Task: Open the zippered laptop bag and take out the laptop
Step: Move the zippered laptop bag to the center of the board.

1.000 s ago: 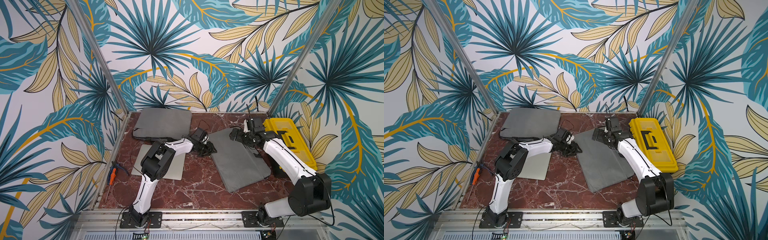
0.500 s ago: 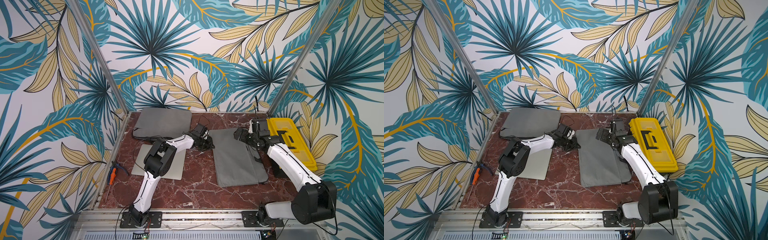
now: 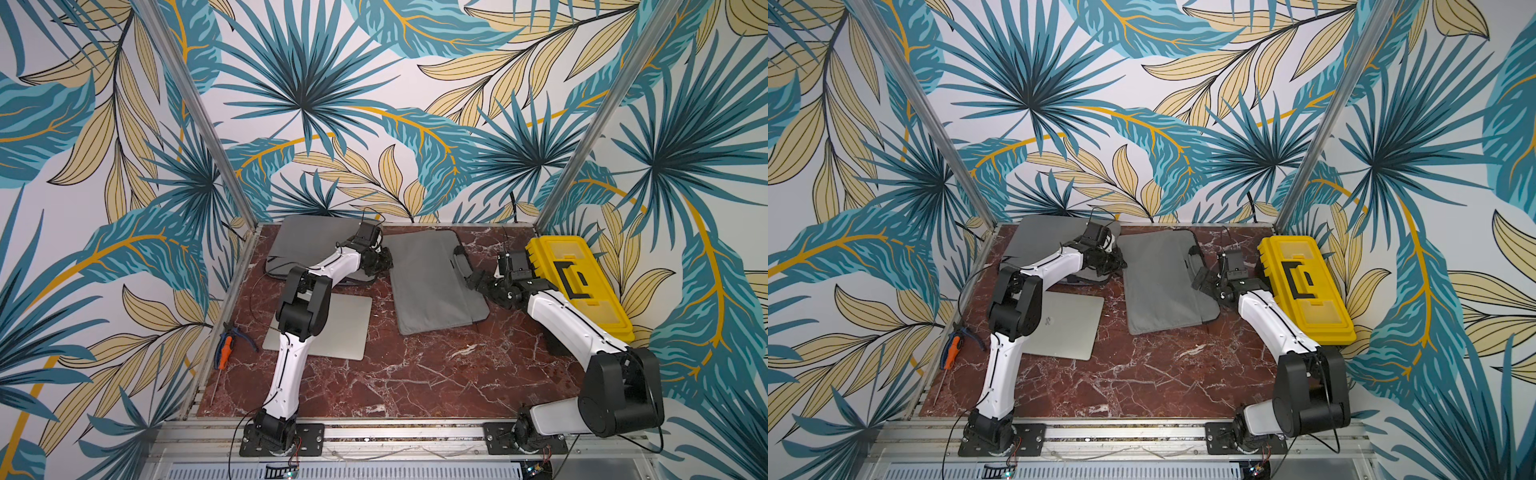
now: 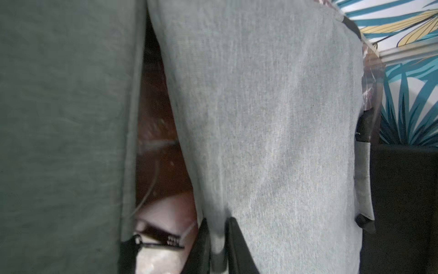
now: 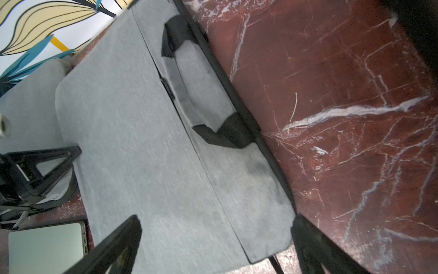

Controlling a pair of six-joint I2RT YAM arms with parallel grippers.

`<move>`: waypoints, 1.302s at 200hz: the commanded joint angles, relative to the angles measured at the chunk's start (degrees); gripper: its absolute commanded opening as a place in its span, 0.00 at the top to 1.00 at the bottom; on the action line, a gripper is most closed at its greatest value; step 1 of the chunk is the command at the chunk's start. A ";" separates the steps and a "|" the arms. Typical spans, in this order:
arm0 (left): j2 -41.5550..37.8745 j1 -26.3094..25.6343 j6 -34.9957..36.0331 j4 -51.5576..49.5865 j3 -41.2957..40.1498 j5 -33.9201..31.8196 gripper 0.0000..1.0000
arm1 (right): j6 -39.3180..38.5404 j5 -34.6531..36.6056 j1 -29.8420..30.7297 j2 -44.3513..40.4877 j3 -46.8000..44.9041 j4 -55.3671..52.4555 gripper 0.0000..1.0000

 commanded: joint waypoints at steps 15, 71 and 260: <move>2.26 0.51 4.38 -0.93 8.46 -0.44 0.60 | 1.32 0.14 -0.22 0.79 -2.17 0.20 0.00; -11.59 -1.64 3.49 -1.54 -6.25 -1.84 0.42 | -1.33 -3.48 -0.75 5.95 -0.28 -2.61 0.00; -13.07 -11.53 4.71 -3.33 -20.18 -14.30 0.43 | 4.91 -14.31 -0.39 13.56 -5.94 3.62 0.41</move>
